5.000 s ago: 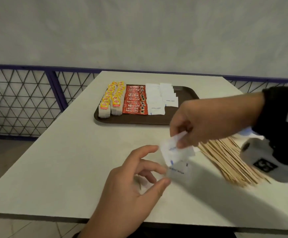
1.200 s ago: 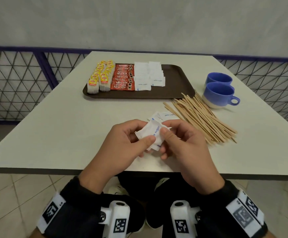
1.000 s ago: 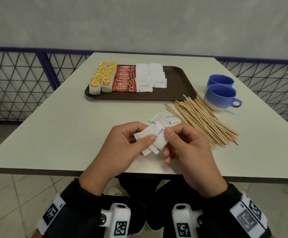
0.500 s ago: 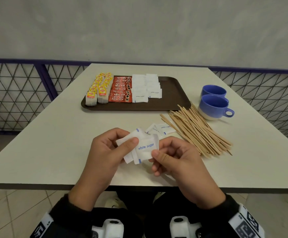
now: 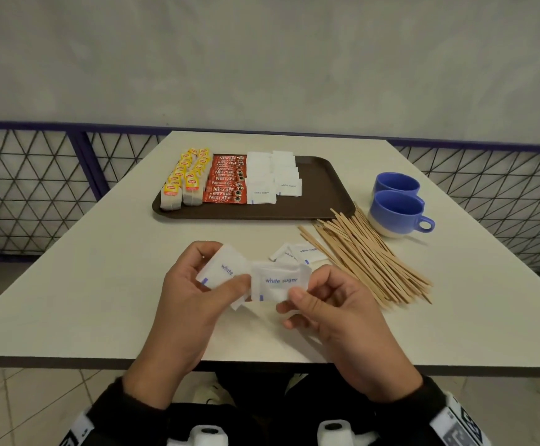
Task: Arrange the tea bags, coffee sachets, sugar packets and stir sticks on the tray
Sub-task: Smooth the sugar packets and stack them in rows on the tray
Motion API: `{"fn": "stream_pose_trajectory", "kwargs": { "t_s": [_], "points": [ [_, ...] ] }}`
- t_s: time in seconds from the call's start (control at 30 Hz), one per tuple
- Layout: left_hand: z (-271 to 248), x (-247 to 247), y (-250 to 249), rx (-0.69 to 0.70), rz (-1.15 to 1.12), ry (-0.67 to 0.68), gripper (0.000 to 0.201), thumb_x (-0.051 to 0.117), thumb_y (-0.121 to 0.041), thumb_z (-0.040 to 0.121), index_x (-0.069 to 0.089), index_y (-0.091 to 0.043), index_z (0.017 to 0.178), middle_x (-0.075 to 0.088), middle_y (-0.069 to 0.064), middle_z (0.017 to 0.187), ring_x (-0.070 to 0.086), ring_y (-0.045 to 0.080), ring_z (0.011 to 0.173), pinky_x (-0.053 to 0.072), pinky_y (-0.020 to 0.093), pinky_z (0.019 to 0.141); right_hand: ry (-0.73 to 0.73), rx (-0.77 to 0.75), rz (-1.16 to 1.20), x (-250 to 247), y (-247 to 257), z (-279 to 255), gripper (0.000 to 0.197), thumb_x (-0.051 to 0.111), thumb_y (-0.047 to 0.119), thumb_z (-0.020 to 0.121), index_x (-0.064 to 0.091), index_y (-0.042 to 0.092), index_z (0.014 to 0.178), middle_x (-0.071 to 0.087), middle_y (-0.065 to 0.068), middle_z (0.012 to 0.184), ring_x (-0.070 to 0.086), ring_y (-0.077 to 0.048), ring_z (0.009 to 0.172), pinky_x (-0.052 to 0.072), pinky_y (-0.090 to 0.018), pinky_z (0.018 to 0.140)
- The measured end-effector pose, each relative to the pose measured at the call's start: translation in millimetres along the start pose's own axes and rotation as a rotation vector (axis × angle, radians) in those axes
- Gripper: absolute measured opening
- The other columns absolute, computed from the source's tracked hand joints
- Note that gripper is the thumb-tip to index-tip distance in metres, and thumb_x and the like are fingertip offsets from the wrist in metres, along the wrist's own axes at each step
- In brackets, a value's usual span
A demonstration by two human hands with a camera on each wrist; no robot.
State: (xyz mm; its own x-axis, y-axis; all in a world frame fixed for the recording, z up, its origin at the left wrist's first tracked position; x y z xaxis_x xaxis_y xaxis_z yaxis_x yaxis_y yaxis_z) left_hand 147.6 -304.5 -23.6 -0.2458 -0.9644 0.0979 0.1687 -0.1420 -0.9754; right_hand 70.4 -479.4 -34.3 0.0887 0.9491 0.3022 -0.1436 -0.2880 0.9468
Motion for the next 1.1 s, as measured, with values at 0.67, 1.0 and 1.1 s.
{"fn": "stream_pose_trajectory", "kwargs": {
  "t_s": [0.67, 1.0, 1.1],
  "points": [
    [-8, 27, -8, 0.017, 0.024, 0.190, 0.023, 0.069, -0.017, 0.083, 0.077, -0.006, 0.102, 0.077, 0.011, 0.080, 0.067, 0.016, 0.059, 0.054, 0.021, 0.061, -0.203, -0.065, -0.273, -8, -1, 0, 0.024, 0.081, 0.014, 0.084, 0.066, 0.021, 0.102, 0.063, 0.000, 0.065, 0.056, -0.013, 0.058, 0.046, -0.034, 0.064],
    [-6, 28, -5, -0.020, -0.006, 0.195, 0.033, 0.073, -0.013, 0.079, 0.071, -0.006, 0.112, 0.079, 0.007, 0.097, 0.076, 0.027, 0.086, 0.063, 0.034, 0.067, -0.104, -0.068, -0.278, -2, 1, 1, 0.014, 0.070, 0.024, 0.094, 0.075, 0.017, 0.084, 0.072, -0.012, 0.075, 0.068, -0.031, 0.070, 0.057, -0.043, 0.072],
    [-7, 31, -3, -0.049, -0.002, 0.216, 0.033, 0.075, -0.007, 0.080, 0.069, -0.007, 0.113, 0.079, 0.007, 0.097, 0.076, 0.031, 0.082, 0.063, 0.034, 0.070, -0.130, -0.090, -0.252, -6, 0, 1, 0.012, 0.071, 0.022, 0.094, 0.076, 0.017, 0.084, 0.070, -0.013, 0.072, 0.065, -0.029, 0.066, 0.054, -0.040, 0.068]
  ]
}}
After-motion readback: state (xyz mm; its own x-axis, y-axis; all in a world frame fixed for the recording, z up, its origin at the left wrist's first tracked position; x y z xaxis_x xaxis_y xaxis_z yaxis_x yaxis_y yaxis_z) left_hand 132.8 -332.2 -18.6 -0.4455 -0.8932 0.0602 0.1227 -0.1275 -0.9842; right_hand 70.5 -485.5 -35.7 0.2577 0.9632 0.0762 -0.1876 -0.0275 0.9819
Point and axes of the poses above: each hand's wrist, its own z-axis towards the middle knuckle, its own x-axis out of the palm, y = z × x, the point moved 9 cm from there along z, towards the middle knuckle
